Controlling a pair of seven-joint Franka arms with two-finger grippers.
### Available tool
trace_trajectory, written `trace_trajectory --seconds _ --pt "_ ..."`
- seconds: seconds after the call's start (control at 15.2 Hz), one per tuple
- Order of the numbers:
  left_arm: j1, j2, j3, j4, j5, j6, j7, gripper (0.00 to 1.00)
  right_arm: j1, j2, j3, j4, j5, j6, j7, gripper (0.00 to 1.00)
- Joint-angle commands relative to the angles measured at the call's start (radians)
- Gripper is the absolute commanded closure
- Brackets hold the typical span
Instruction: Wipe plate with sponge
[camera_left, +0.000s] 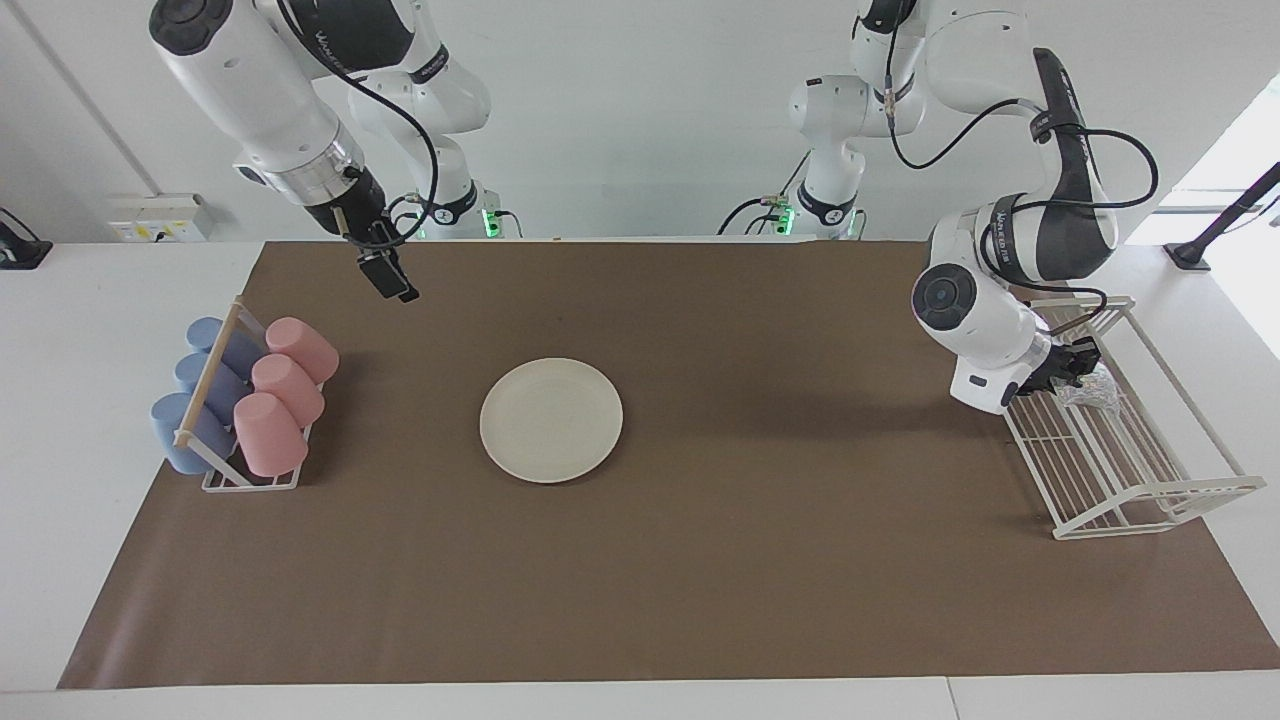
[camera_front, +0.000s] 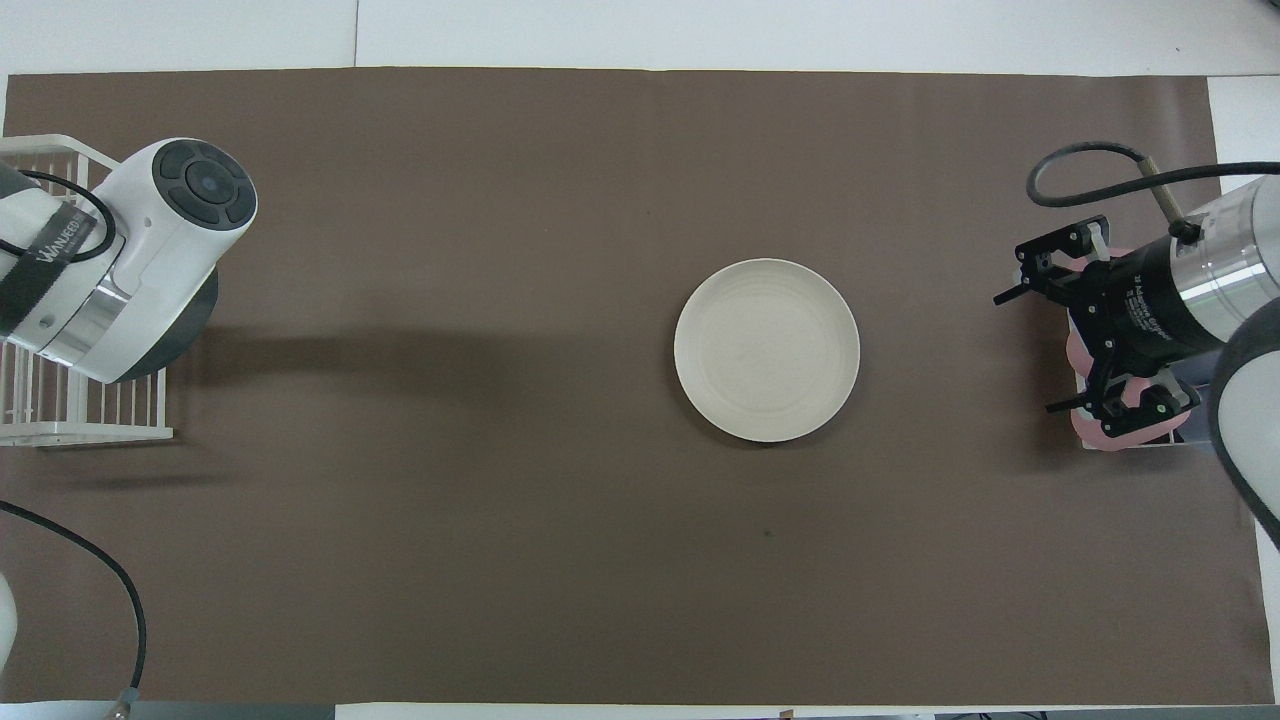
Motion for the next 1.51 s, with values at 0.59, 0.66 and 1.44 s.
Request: trace_trajectory --seconds 0.59,0.66,1.44 --pt "0.009 -0.031 -0.006 0.190 -0.334 -0.120 0.039 1.00 0.247 0.020 0.006 -0.001 -0.040 0.201 0.368 0.00" --pt "0.009 -0.031 -0.003 0.232 -0.425 -0.146 0.041 1.00 0.247 0.020 0.006 -0.001 -0.042 0.194 0.364 0.00" --pt "0.184 -0.196 0.022 0.154 -1.511 -0.251 0.035 1.00 0.356 0.341 0.003 0.446 -0.119 -0.067 0.475 0.00"
